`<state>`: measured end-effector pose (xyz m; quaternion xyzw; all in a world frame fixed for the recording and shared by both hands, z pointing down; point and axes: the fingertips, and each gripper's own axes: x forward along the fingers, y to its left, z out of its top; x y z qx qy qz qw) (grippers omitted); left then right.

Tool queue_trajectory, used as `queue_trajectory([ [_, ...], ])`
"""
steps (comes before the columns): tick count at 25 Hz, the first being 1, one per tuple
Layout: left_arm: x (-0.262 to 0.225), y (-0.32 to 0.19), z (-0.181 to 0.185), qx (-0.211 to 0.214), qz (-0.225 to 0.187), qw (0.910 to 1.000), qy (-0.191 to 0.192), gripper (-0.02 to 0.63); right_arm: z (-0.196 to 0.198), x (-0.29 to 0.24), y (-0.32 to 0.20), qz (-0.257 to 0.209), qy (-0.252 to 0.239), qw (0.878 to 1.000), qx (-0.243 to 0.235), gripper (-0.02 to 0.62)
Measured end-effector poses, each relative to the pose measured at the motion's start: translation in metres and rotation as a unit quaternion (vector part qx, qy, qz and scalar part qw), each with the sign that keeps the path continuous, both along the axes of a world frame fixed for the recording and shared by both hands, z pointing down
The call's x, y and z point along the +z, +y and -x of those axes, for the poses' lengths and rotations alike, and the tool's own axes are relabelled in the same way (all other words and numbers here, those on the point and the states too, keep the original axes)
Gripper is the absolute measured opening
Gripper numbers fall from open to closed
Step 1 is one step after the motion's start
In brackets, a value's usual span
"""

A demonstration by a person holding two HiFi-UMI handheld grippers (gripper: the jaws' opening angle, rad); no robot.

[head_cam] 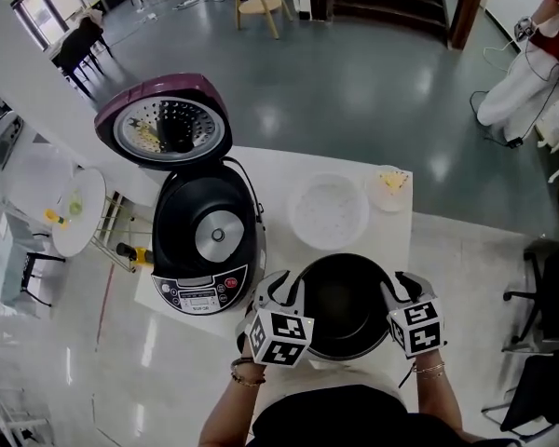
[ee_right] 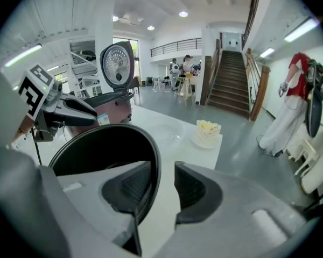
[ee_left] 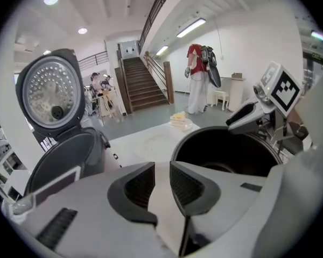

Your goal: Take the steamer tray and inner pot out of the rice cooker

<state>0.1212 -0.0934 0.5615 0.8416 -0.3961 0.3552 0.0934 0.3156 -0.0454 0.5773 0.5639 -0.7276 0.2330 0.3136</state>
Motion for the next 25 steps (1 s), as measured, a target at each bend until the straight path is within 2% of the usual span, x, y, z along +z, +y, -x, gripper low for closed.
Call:
queue_trajectory([
  [3,-0.040,-0.009,0.012,-0.029,-0.049,0.9974,0.043,0.086,-0.005,-0.037,-0.002,-0.074,0.016,0.997,0.004,0.125],
  [6,-0.080,-0.011,0.021,-0.050,-0.100,0.9896,0.091,0.086,0.001,-0.082,0.000,-0.160,0.004,0.987,0.004,0.003],
  [10,-0.123,0.002,0.028,-0.069,-0.157,0.9729,0.155,0.074,0.010,-0.128,0.011,-0.247,-0.041,0.968,0.013,0.003],
  [11,-0.131,0.006,0.030,-0.077,-0.166,0.9675,0.174,0.020,0.011,-0.137,0.014,-0.266,-0.052,0.962,0.018,0.003],
  [13,-0.142,0.015,0.033,-0.088,-0.173,0.9589,0.207,0.000,0.012,-0.152,0.021,-0.295,-0.068,0.953,0.026,0.003],
  [15,-0.147,0.022,0.035,-0.089,-0.180,0.9557,0.215,0.000,0.014,-0.160,0.029,-0.310,-0.069,0.948,0.028,0.003],
  [18,-0.148,0.029,0.039,-0.087,-0.194,0.9563,0.200,0.000,0.017,-0.164,0.038,-0.318,-0.074,0.945,0.024,0.003],
  [25,-0.145,0.038,0.041,-0.097,-0.198,0.9549,0.199,0.000,0.015,-0.156,0.049,-0.299,-0.090,0.950,0.025,0.002],
])
